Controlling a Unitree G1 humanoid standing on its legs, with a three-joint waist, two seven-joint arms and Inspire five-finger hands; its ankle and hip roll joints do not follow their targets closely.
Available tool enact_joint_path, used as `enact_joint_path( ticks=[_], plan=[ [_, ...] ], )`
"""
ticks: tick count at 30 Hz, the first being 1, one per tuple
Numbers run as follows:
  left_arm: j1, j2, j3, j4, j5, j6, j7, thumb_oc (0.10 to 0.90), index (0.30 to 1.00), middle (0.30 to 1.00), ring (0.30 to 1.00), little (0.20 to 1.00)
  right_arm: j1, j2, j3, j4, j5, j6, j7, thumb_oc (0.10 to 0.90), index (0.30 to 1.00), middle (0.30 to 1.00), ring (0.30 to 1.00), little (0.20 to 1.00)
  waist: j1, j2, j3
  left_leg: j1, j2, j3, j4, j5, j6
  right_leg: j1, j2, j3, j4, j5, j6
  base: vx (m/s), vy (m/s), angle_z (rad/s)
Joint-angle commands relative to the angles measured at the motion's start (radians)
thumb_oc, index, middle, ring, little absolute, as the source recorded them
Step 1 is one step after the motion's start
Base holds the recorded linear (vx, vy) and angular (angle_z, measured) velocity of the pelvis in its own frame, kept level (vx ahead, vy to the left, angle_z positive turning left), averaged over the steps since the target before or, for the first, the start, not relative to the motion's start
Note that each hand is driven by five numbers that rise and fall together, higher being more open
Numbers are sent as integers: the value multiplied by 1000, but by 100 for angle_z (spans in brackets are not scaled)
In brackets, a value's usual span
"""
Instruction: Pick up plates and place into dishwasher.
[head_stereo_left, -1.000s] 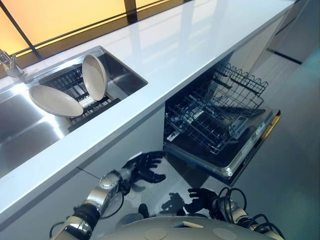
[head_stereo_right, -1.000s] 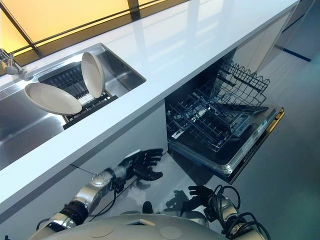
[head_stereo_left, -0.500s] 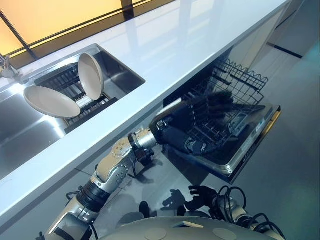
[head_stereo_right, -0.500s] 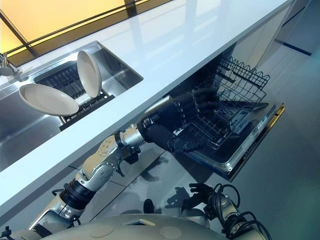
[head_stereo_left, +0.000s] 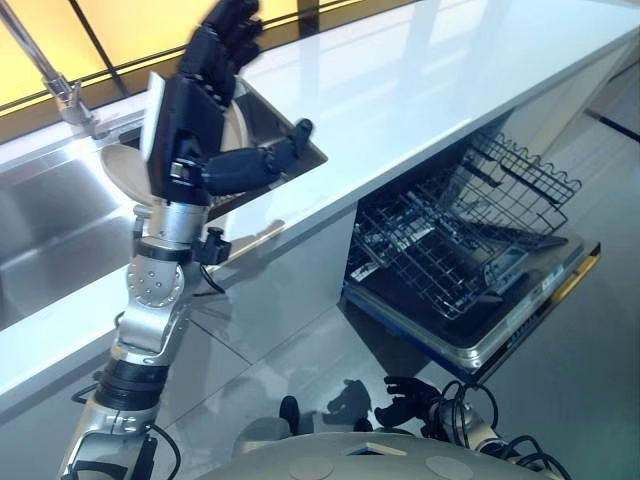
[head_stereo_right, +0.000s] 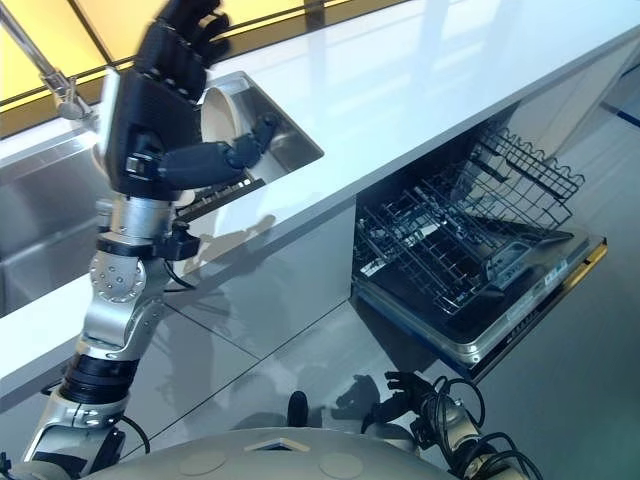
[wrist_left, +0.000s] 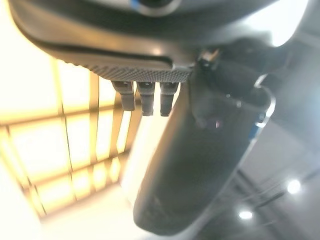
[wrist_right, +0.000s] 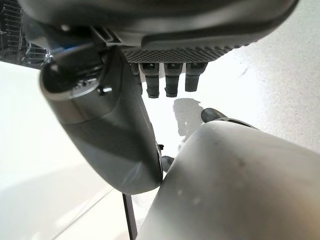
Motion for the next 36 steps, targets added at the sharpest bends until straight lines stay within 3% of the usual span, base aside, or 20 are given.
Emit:
enact_joint_path(
  ticks=[1, 7, 11, 15, 18, 21, 27, 36],
  plan=[
    [7, 80, 122, 13, 130, -22, 129, 800, 900, 900, 900, 900, 58, 19, 13, 14, -9, -32, 24, 800, 900, 900, 900, 900, 16, -5, -52, 25, -49, 11, 2, -127, 4, -64, 18, -6, 44, -9, 38, -6, 51, 9],
    [103, 152, 223, 99, 238, -14, 182, 800, 900, 900, 900, 900, 67, 4, -11, 11, -33, -26, 40, 800, 900, 900, 900, 900, 30, 4, -49, 18, -53, 3, 2, -111, 5, -71, 15, -13, 57, -8, 33, 22, 45, 5],
    [129, 219, 251, 147, 324, 30, 188, 800, 900, 900, 900, 900, 69, -9, -18, 6, -47, -27, 50, 800, 900, 900, 900, 900, 34, 13, -50, 24, -55, -4, 3, -120, 4, -65, 11, -17, 63, -21, 38, 35, 42, 11],
    [111, 354, 259, 232, 522, 98, 169, 800, 900, 900, 900, 900, 61, -34, -15, -15, -68, -13, 74, 800, 900, 900, 900, 900, 27, 29, -54, 25, -57, 1, 4, -120, 6, -70, 4, -19, 75, -25, 44, 23, 49, 5],
    [88, 457, 258, 284, 588, 106, 130, 800, 900, 900, 900, 900, 57, -50, -16, -20, -78, -14, 91, 800, 900, 900, 900, 900, 20, 37, -60, 25, -59, 7, 4, -122, 8, -74, 2, -19, 78, -24, 48, 18, 39, 0],
    [37, 567, 235, 354, 643, 114, 90, 800, 900, 900, 900, 900, 45, -67, -10, -20, -83, -10, 107, 800, 900, 900, 900, 900, 11, 48, -65, 28, -59, 15, 5, -125, 9, -78, -1, -15, 84, -24, 54, 14, 25, 0],
    [-53, 696, 174, 453, 746, 139, 52, 800, 900, 900, 900, 900, 37, -86, -1, -24, -87, -2, 124, 800, 900, 900, 900, 900, -7, 61, -72, 34, -61, 28, 6, -129, 14, -82, -4, -6, 91, -24, 61, 11, 5, 0],
    [-191, 790, 52, 605, 778, 139, -60, 800, 900, 900, 900, 900, 35, -100, 5, -27, -90, 8, 140, 800, 900, 900, 900, 900, -27, 73, -78, 38, -64, 37, 5, -133, 16, -86, -4, 5, 91, -19, 69, 0, 0, 0]
  ],
)
